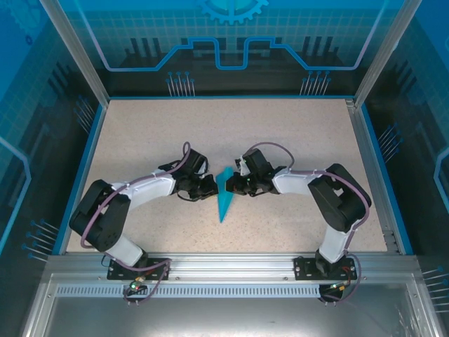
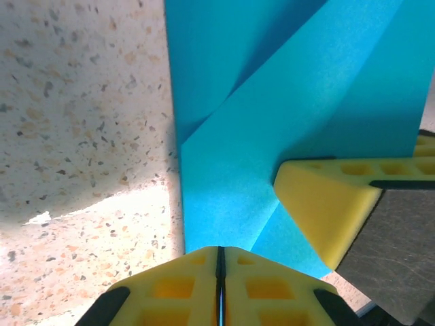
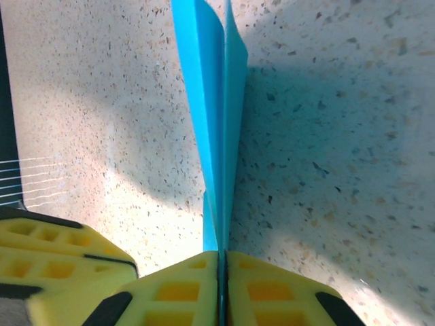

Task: Fold a paper plane with a square sheet of paper (pick it up from the middle)
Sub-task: Turn over the paper at the center of the table.

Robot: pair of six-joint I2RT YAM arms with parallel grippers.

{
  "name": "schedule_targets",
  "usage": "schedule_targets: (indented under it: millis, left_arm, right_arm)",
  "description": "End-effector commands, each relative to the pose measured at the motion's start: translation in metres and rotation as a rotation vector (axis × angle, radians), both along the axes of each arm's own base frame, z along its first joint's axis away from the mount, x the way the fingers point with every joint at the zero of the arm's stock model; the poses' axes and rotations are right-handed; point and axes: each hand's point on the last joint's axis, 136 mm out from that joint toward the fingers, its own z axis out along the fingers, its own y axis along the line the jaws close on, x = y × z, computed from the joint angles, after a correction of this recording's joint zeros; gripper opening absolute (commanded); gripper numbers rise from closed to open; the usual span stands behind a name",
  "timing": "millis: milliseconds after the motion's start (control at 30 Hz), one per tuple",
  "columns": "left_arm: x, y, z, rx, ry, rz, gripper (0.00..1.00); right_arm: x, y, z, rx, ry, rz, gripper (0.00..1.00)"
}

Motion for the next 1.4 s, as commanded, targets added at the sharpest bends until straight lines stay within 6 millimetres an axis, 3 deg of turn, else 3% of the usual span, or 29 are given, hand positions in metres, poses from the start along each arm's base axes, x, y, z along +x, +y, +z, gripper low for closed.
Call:
schedule_targets:
  millis: [0,133,433,700,800,1000,1367]
  left_arm:
    - [-0.006,0.012,0.003,0.045,-0.027,0.015,0.12]
    - [-0.004,0.020,0.012,0.058,-0.076,0.040,0.13]
    - [-0.004,0.041,0.012,0.128,-0.106,0.113,0.13]
    - [-0.004,0.063,0.020,0.155,-0.146,0.199,0.14]
    - [-0.005,0.070,0.024,0.174,-0.163,0.220,0.16]
    - [-0.010,0.079,0.023,0.183,-0.163,0.262,0.17]
    - [-0.015,0.086,0.025,0.172,-0.173,0.301,0.19]
  right_arm:
    - [-0.002,-0.004,0.023,-0.052,-0.071,0.023,0.10]
    - [-0.004,-0.022,0.034,-0.160,-0.110,0.031,0.10]
    - [-0.006,-0.057,0.057,-0.419,-0.165,0.047,0.12]
    - [-0.002,-0.115,0.076,-0.918,-0.202,-0.006,0.12]
    - [0.000,-0.126,0.087,-1.078,-0.247,-0.019,0.12]
    - [0.003,-0.117,0.082,-1.258,-0.253,0.017,0.12]
    - [-0.008,-0.041,0.020,-1.118,-0.131,0.144,0.18]
